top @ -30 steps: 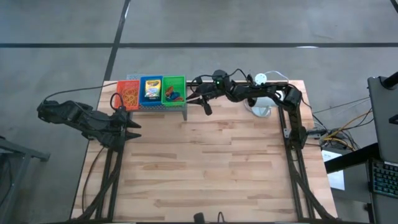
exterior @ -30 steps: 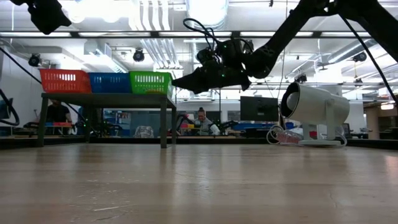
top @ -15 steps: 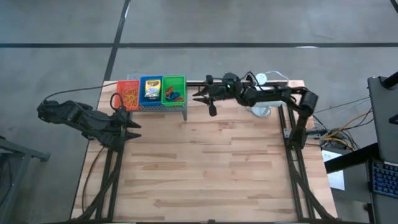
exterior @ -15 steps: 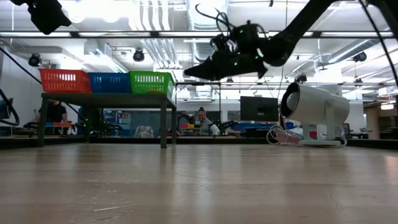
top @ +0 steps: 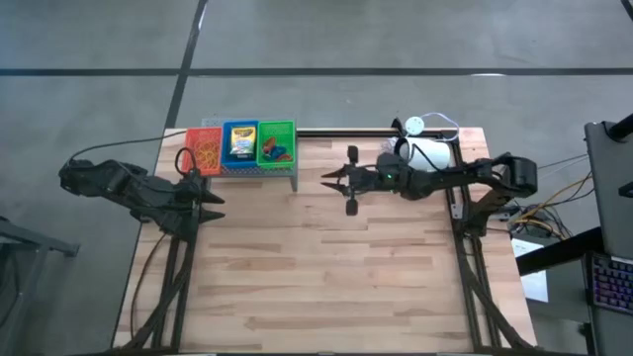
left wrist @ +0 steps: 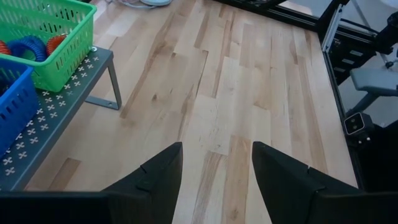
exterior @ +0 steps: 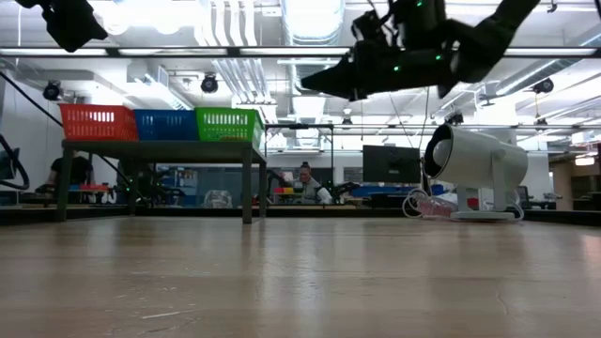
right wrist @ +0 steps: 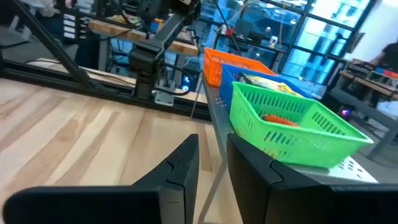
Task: Pick & Place Office Desk Supplies
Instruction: Return to Home Position
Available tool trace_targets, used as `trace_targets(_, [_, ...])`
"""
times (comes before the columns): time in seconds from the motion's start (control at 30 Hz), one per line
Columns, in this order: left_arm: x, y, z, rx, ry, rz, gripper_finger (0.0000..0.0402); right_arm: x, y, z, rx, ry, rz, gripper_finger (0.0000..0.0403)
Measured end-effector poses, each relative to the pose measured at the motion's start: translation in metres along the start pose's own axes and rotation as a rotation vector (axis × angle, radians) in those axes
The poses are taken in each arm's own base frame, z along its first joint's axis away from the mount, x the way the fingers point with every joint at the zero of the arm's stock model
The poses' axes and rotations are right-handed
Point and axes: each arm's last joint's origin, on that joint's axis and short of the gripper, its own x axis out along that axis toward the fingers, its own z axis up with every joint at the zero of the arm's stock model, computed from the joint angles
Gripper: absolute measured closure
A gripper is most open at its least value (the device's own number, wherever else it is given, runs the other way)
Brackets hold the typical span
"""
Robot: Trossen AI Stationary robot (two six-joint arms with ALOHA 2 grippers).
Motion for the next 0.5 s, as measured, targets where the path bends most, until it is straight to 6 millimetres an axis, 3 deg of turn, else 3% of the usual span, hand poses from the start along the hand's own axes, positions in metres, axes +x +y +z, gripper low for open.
trace_targets(0.27, [0.000,0.000,0.000,0.000,0.000,0.000,0.0201,-0.030,0.019,0.000,0.108,0.018,-0.062,0.0323])
trace_targets(0.5, [0.000,0.000,0.000,0.000,0.000,0.000,0.0201,-0.070,0.032,0.001,0.105,-0.014,-0.083,0.0323])
